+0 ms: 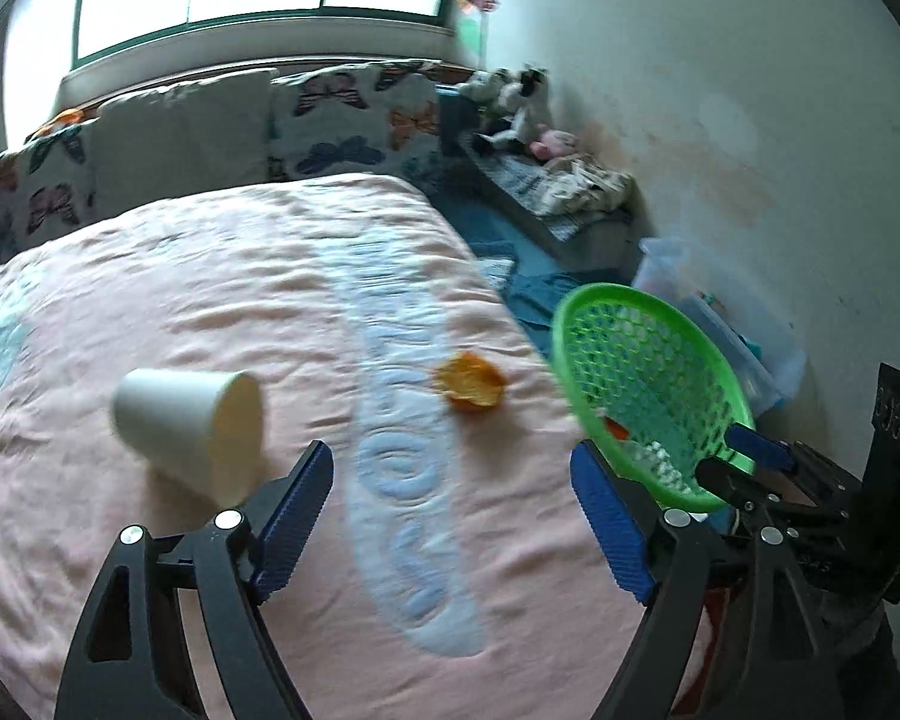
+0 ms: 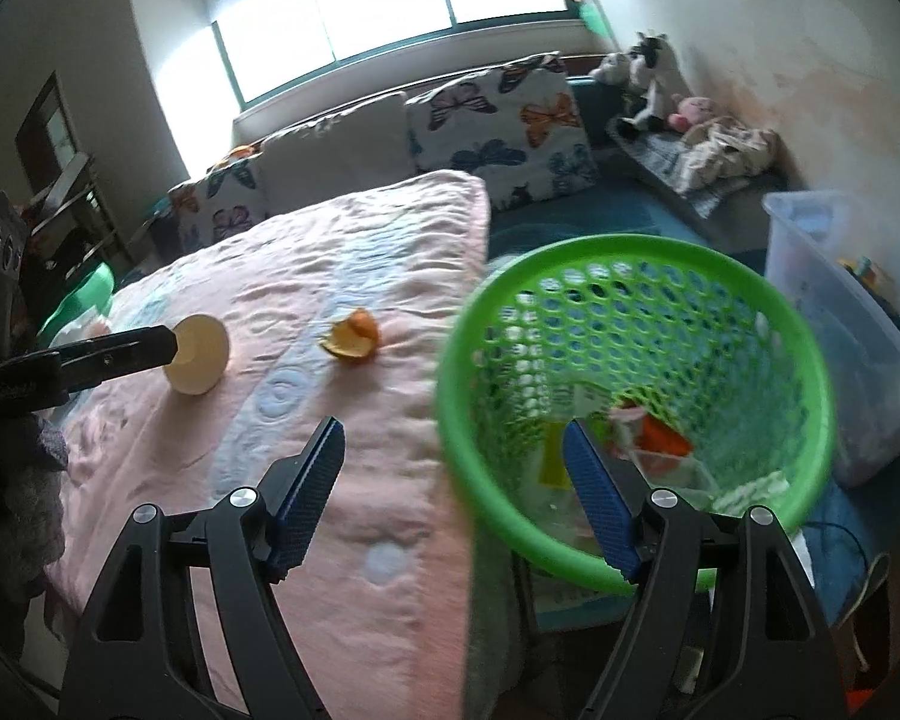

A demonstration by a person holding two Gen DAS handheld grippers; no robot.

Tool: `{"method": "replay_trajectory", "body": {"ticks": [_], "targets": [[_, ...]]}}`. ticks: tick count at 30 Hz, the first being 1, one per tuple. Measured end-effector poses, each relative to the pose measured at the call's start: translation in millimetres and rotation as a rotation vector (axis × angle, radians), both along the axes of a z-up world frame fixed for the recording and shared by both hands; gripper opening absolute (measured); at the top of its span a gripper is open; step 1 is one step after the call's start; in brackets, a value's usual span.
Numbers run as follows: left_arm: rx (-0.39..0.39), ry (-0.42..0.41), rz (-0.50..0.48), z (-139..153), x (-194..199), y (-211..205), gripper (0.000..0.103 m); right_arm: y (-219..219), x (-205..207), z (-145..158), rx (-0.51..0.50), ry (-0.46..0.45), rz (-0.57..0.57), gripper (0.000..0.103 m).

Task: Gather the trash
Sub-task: 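Move both tools back to the bed toward the paper cup and orange peel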

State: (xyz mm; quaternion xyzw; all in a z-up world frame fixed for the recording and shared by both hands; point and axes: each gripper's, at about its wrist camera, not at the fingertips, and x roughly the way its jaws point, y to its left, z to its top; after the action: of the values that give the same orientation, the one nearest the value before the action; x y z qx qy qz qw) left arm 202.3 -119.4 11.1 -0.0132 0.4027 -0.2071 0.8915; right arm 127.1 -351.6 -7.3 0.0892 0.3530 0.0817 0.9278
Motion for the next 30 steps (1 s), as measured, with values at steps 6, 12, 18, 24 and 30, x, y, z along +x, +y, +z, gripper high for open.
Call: {"method": "replay_trajectory", "body": {"ticks": [6,12,18,24,30], "targets": [[-0.021,0.017,0.096,-3.2,1.3,40.8,0.079,31.6,21.2,-0.5,-0.018,0.009,0.072,0.075],[-0.035,0.03,0.166,-5.5,4.8,70.7,0.08,56.2,44.8,-0.2,-0.049,0.016,0.142,0.075],[-0.05,0.049,0.222,-9.6,10.5,92.9,0.08,75.3,71.3,-8.2,-0.092,0.029,0.197,0.075],[-0.055,0.065,0.259,-13.3,17.6,106.6,0.08,90.3,95.5,-22.4,-0.137,0.047,0.236,0.072],[-0.071,0.09,0.295,-17.4,29.2,117.0,0.08,96.7,118.7,-37.0,-0.17,0.071,0.252,0.069]]}}
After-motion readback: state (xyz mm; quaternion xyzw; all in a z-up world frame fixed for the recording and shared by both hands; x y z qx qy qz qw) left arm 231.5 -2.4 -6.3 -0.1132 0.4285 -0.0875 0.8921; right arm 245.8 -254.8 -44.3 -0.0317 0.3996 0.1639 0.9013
